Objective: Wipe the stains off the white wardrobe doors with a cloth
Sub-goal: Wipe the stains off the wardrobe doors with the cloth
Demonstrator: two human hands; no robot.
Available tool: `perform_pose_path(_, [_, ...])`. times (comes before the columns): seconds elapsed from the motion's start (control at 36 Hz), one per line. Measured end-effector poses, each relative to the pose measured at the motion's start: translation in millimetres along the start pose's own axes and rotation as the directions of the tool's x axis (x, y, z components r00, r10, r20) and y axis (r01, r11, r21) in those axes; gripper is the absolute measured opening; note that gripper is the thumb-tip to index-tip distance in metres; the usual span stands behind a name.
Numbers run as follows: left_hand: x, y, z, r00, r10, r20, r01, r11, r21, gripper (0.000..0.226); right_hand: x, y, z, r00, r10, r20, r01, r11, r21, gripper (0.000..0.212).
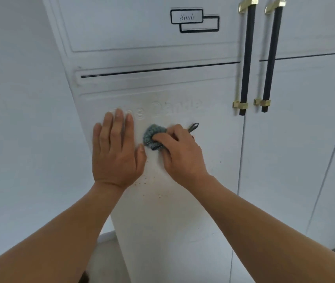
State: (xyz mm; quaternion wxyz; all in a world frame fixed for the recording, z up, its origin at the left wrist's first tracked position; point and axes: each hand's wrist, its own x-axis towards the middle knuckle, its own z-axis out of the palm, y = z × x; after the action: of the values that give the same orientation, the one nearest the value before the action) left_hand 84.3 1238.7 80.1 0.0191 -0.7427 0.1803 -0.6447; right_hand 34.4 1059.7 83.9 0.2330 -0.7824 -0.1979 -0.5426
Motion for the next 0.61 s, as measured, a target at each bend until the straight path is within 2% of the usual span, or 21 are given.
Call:
perform_pose_path(0.03, [-2, 2, -1, 1.000, -0.001, 0.008, 0.001, 1.000, 0.004, 0.070, -3, 4, -6, 0.999, 0.020, -0.033, -0.020, 1.000, 0.003, 0.028])
perform_pose_path(0.08, [0, 2, -1, 1.000, 0.006, 0.013, -0.006, 1.000, -0.002, 0.070, 5, 11, -20, 0.961, 0.165, -0.221, -0.158, 0.986, 0.050, 0.027])
perform_pose_path(0.14, [4, 2, 0, 1.000, 0.013, 0.021, -0.013, 1.000, 0.017, 0.071, 19, 22, -35, 0.841, 0.356, -0.408, -0.337, 0.934, 0.119, 0.032])
perform_pose_path(0.19, [5, 2, 0, 1.000, 0.004, 0.020, -0.005, 0.999, 0.040, 0.071, 32, 32, -41, 0.722, 0.494, -0.484, -0.503, 0.856, 0.122, 0.034])
perform_pose_path(0.22, [5, 2, 0, 1.000, 0.006, 0.016, -0.006, 0.999, 0.040, 0.072, 36, 37, -41, 0.686, 0.527, -0.502, -0.568, 0.819, 0.082, 0.034])
perform_pose_path(0.28, [3, 2, 1, 1.000, 0.013, 0.009, -0.014, 0.999, 0.052, 0.072, 34, 49, -35, 0.664, 0.552, -0.505, -0.644, 0.765, -0.012, 0.032])
perform_pose_path(0.36, [3, 2, 1, 1.000, 0.012, -0.001, -0.012, 0.998, 0.067, 0.073, 26, 67, -27, 0.685, 0.511, -0.520, -0.611, 0.791, -0.027, 0.031])
perform_pose_path(0.44, [3, 2, 3, 1.000, 0.008, -0.011, -0.007, 0.996, 0.085, 0.073, 18, 68, -14, 0.712, 0.457, -0.533, -0.510, 0.859, 0.055, 0.033])
perform_pose_path(0.5, [3, 3, 3, 1.000, 0.011, -0.013, -0.010, 0.996, 0.094, 0.073, 7, 55, -1, 0.820, 0.310, -0.481, -0.357, 0.934, -0.006, 0.035])
perform_pose_path(0.56, [3, 4, 3, 1.000, 0.011, -0.008, -0.011, 0.996, 0.094, 0.074, -4, 46, 7, 0.931, 0.092, -0.353, -0.133, 0.987, -0.094, 0.032])
perform_pose_path(0.58, [2, 4, 3, 1.000, 0.010, -0.004, -0.010, 0.995, 0.095, 0.074, -6, 45, 9, 0.951, 0.028, -0.308, -0.063, 0.992, -0.107, 0.030])
perform_pose_path(0.61, [3, 4, 3, 1.000, 0.011, -0.004, -0.011, 0.995, 0.098, 0.075, -4, 45, 9, 0.951, 0.033, -0.309, -0.063, 0.994, -0.089, 0.029])
